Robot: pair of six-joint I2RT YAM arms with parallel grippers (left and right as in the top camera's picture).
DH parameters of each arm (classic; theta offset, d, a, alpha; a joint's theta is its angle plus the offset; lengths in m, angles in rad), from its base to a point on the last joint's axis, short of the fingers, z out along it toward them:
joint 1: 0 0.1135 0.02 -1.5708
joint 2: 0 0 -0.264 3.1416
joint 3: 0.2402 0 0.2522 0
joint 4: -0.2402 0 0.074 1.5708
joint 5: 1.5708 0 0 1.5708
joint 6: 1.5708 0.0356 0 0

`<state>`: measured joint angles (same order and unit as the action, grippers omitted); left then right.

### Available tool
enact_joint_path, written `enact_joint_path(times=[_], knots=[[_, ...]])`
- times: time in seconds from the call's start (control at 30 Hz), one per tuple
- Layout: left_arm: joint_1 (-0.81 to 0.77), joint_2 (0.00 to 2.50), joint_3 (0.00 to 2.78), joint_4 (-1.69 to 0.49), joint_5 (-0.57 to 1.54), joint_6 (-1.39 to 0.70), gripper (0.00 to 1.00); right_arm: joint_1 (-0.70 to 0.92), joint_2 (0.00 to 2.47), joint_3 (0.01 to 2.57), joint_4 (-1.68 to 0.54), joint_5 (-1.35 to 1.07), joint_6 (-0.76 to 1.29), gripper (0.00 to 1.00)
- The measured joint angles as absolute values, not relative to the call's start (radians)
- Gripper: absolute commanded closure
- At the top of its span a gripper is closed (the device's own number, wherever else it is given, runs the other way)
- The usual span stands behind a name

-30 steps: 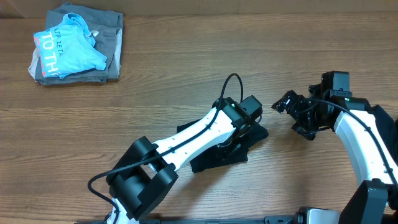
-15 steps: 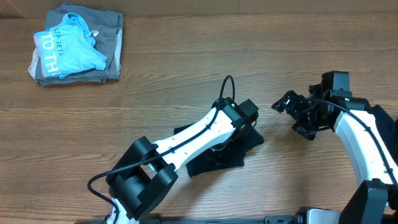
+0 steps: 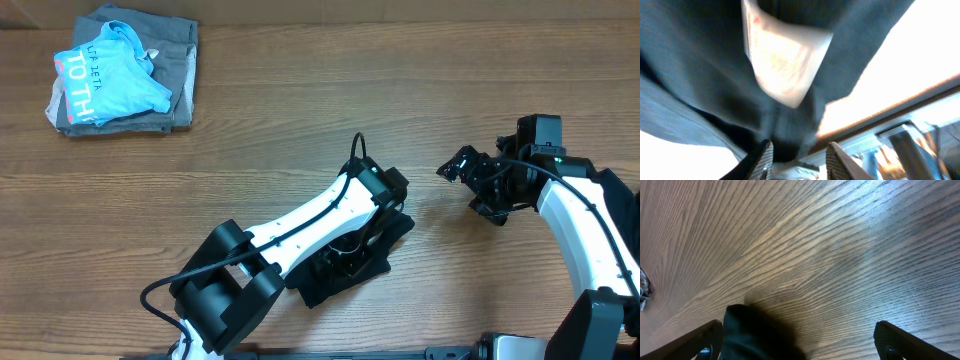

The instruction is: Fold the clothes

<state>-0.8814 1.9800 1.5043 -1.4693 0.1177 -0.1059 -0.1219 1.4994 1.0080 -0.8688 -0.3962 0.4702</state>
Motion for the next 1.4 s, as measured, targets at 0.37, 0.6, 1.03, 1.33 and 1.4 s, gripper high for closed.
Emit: enact_joint_path(times=[0.37, 0.6, 1.03, 1.33, 1.4], knots=[[-0.876, 1.975, 1.488, -1.530, 0.337, -0.046, 0.90, -0.122, 1.499, 1.008, -0.862, -0.396, 0.487, 0.00], [-0.770, 1.865, 1.662, -1.550, 0.287, -0.072, 0.62, -0.122, 1.499, 1.008, -0.861, -0.397, 0.513, 0.52], [-0.268, 1.781, 1.705, -1.477, 0.217, -0.212, 0.87, 0.030, 1.331, 1.011, -1.093, -0.495, 0.525, 0.96], [-0.176, 1.867, 1.674, -1.491, 0.259, -0.212, 0.92, 0.509, 1.331, 0.989, -1.179, -0.432, 0.681, 0.96], [-0.177, 1.868, 1.673, -1.493, 0.262, -0.211, 0.91, 0.577, 1.330, 0.968, -1.193, -0.397, 0.738, 0.96]])
